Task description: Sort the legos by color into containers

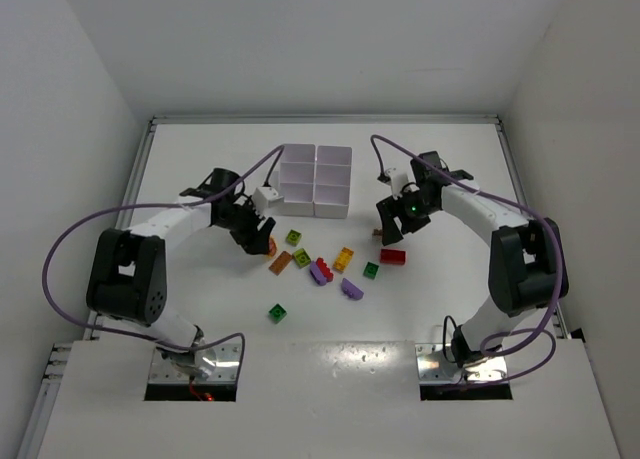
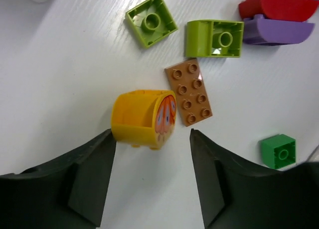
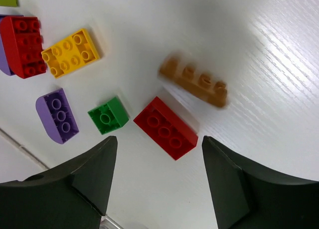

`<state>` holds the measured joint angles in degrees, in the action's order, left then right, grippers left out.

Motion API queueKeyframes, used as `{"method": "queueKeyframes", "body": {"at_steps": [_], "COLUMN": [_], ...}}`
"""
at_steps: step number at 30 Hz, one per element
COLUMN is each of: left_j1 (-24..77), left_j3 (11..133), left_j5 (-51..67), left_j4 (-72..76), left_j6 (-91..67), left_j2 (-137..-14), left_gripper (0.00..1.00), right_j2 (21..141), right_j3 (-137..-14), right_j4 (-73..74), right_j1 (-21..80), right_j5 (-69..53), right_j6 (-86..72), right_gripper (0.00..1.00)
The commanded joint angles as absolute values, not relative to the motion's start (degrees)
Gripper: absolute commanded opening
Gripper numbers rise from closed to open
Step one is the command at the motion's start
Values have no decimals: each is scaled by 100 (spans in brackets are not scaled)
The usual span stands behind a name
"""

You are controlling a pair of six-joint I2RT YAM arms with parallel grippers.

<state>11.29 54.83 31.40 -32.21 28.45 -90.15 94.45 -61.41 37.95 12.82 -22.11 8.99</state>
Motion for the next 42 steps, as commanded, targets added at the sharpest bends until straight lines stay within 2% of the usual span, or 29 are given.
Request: {"method": "queueKeyframes", "body": {"at_steps": [1, 2, 3, 4, 8, 9, 10, 13, 14, 15, 17, 21, 26, 33, 35, 37, 38, 42], "left_j1": [1204, 1265, 1335, 1553, 2221, 2363, 2495, 3172, 3486, 3637, 3857, 3999, 4051, 4614, 4614, 4404, 4299, 3912], "left_j3": [5362, 5361, 5361, 5309, 5247, 5247, 5195, 5194, 5133, 5194, 5578, 6072, 6126, 4925, 4598, 4220, 4140, 3885], "left_j5": [3629, 3743, 3814, 3814, 3647, 3647, 3595, 3183, 2912, 2170, 1847, 1924, 2293, 1460, 1563, 2210, 2519, 3488], "left_j4": [-3076, -3076, -3076, -2893, -2681, -2681, -2628, -2506, -2122, -2005, -2056, -2259, -2136, -1629, -1381, -1126, -1125, -1186], "left_j6": [3032, 3102, 3103, 2955, 2848, 2848, 2848, 2979, 2370, 1981, 1662, 1521, 1440, 2108, 2337, 2802, 3039, 4434], "left_j2": [-8465, -8342, -8097, -7982, -7638, -7559, -7559, -7252, -7164, -7102, -7241, -7383, -7383, -7375, -7295, -7243, -7242, -7435], "left_gripper": [68, 68, 81, 88, 89, 97, 100, 100, 100, 100, 100, 100, 100, 100, 97, 85, 83, 79], "right_j2": [9194, 9193, 9132, 9071, 9009, 8957, 8956, 8903, 8851, 8798, 8798, 8736, 8736, 8736, 8736, 8684, 8684, 8622], "right_j3": [-6179, -6231, -6231, -6231, -6231, -6231, -6231, -6231, -6231, -6231, -6179, -6126, -6179, -6231, -6231, -6179, -6179, -6126], "right_j4": [3621, 3621, 3673, 3674, 3622, 3621, 3621, 3621, 3621, 3621, 3621, 3621, 3621, 3621, 3621, 3621, 3621, 3621], "right_j1": [1257, 1257, 1257, 1257, 1257, 1257, 1257, 1257, 1257, 1257, 1257, 1257, 1257, 1204, 1204, 1204, 1204, 1204], "right_j5": [-2153, -2206, -2302, -2372, -2558, -2558, -2558, -2435, -2435, -2382, -2382, -2382, -2382, -2382, -2382, -2435, -2435, -2487], "right_j6": [888, 888, 888, 888, 783, 782, 782, 835, 905, 905, 905, 958, 1063, 1063, 1063, 1063, 1063, 1116], "right_gripper": [70, 71, 71, 71, 71, 71, 71, 71, 71, 71, 71, 71, 71, 71, 71, 71, 71, 71]}}
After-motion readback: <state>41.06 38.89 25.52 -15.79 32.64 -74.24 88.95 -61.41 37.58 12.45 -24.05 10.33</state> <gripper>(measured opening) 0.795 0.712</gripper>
